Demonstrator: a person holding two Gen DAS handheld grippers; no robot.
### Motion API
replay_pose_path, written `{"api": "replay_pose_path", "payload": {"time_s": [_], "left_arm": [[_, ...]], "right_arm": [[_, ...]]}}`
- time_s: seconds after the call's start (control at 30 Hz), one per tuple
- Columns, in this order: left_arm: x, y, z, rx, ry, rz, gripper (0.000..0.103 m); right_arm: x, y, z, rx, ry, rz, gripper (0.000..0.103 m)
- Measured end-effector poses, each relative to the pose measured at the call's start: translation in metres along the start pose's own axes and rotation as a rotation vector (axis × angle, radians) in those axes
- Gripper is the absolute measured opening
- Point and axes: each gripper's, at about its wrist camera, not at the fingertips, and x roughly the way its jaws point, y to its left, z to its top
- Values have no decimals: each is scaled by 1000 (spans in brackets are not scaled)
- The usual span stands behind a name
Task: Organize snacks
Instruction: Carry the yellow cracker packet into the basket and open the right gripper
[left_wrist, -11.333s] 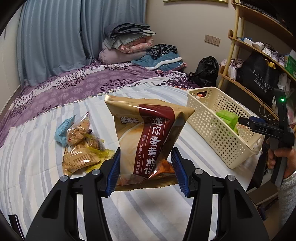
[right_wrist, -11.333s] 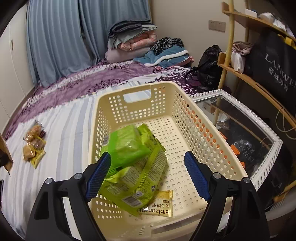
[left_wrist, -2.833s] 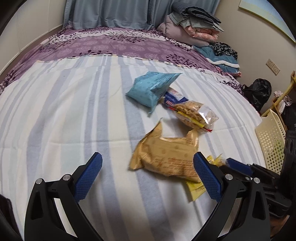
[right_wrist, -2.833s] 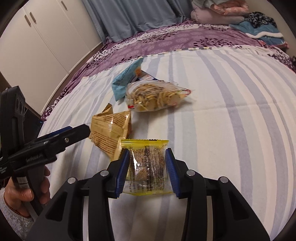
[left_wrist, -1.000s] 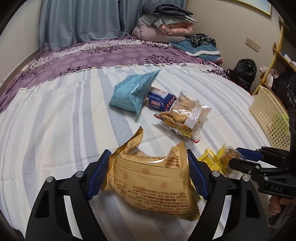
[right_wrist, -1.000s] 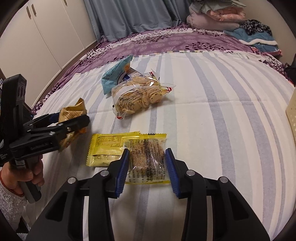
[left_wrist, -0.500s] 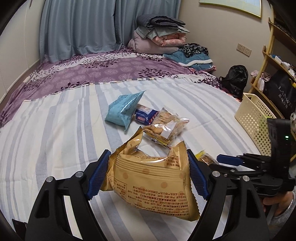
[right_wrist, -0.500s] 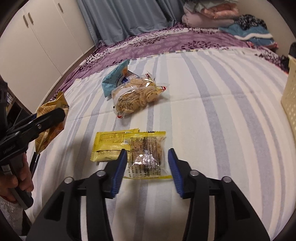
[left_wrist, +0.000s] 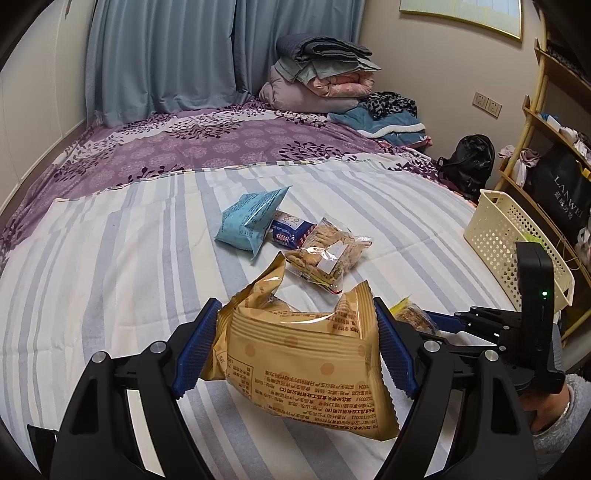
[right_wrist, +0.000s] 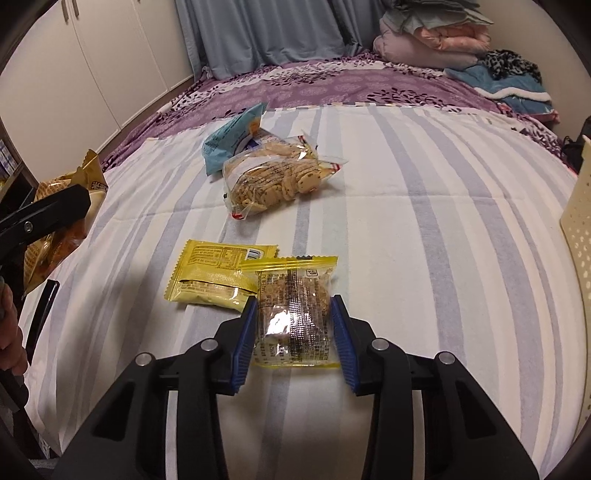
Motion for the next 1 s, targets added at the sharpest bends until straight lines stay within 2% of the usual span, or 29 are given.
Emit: {"api": "replay_pose_path", "payload": {"time_s": [0.27,0.67,1.0], "left_arm": [[-15,-20,7,39,-31,-12,81],[-32,-70,17,130,-65,-48,81],[-37,-112,24,204,-75,-92,81]], "right_arm": [[-47,-28,-2,69,-94,-13,40],[-116,-78,-11,178,-246,-56,40],[-176,-131,-24,279,-384,-154,40]]}}
